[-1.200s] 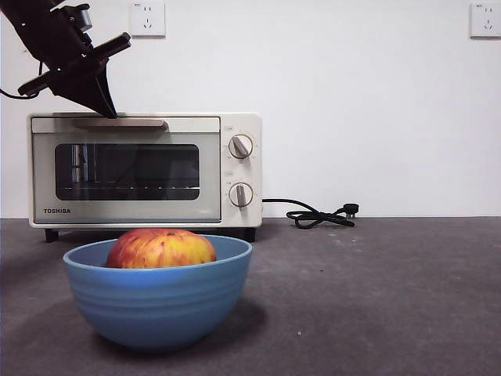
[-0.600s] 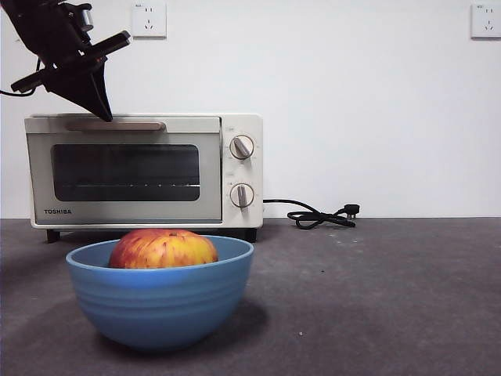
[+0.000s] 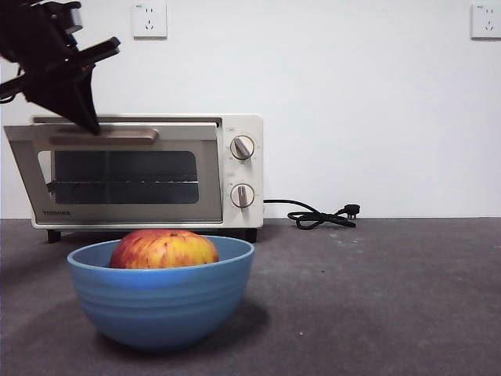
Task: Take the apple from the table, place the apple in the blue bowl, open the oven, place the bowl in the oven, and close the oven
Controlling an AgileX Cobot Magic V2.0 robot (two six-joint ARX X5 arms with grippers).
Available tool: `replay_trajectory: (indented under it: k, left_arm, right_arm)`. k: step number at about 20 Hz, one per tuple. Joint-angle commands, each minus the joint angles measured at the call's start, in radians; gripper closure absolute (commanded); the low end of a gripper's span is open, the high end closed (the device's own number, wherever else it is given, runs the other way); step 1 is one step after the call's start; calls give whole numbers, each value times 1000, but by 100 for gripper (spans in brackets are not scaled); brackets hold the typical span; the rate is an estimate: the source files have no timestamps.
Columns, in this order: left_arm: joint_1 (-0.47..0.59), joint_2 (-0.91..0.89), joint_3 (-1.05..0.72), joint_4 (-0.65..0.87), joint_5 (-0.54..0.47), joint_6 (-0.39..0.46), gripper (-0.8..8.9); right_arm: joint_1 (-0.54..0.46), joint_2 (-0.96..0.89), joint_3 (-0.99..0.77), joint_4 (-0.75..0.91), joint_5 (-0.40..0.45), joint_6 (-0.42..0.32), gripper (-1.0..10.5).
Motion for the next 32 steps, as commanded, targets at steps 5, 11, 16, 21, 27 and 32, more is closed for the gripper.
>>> replay_trajectory:
  k: [5, 11, 16, 21, 27, 32]
  left_arm:
    - [4, -29, -142, 25, -62, -14, 821]
    - [2, -29, -155, 16, -62, -15, 821]
    - [2, -29, -169, 28, -63, -17, 821]
    - [-12, -29, -238, 71, -71, -22, 821]
    - [-19, -30, -331, 137, -70, -44, 821]
    - [-19, -30, -332, 120, -69, -32, 821]
  right_arm:
    - [0, -1, -13, 12, 1, 11, 954]
    - [0, 0, -13, 13, 2, 8, 954]
    - [0, 0, -13, 13, 10, 7, 954]
    - [0, 0, -13, 13, 17, 7, 954]
    - [0, 5, -13, 13, 24, 7, 954]
    - [0, 45, -13, 15, 23, -9, 954]
